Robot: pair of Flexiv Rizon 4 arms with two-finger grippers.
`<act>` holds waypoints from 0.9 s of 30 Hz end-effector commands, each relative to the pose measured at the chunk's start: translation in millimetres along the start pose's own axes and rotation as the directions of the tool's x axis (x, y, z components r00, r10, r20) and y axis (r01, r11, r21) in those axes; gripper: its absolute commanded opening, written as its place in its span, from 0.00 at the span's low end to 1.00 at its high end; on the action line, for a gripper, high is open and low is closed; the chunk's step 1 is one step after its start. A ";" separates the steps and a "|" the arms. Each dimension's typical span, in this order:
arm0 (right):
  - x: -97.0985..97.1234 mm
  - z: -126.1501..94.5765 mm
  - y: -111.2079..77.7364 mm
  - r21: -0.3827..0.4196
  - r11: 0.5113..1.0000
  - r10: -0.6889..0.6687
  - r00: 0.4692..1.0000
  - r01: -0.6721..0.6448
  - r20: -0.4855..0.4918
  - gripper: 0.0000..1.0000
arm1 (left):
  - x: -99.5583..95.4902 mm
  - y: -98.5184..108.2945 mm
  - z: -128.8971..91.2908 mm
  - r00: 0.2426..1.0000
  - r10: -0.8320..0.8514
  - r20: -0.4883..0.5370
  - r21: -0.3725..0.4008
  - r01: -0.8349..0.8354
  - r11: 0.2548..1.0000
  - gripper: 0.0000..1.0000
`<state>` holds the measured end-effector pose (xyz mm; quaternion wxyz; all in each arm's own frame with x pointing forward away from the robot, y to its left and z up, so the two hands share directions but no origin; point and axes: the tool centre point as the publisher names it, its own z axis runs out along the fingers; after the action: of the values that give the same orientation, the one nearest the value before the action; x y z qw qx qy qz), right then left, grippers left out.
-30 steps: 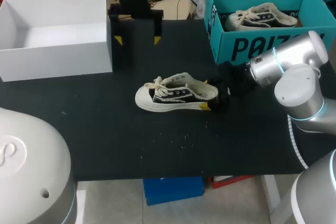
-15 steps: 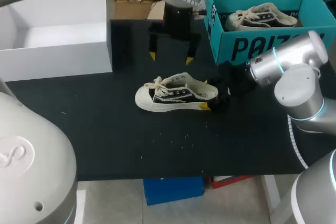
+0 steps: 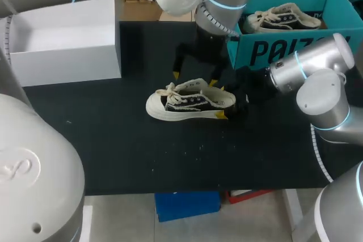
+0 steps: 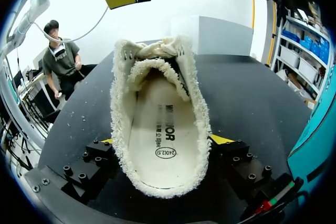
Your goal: Take the shoe out of the shoebox, open the shoe tongue, remove and reinsert the insole, then place the shoe into the shoebox
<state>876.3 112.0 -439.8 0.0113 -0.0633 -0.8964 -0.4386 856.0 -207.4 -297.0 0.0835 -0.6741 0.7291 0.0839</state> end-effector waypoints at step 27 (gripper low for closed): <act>1.5 3.9 -2.5 0.001 1.000 0.001 1.000 -0.001 0.002 0.00 | 28.0 -14.9 73.0 0.975 0.143 0.167 -0.122 -0.124 0.985 1.00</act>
<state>876.2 112.1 -439.7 0.0113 -0.0633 -0.8964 -0.4385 865.4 -213.0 -369.2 0.1048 -0.6191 0.7575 0.1786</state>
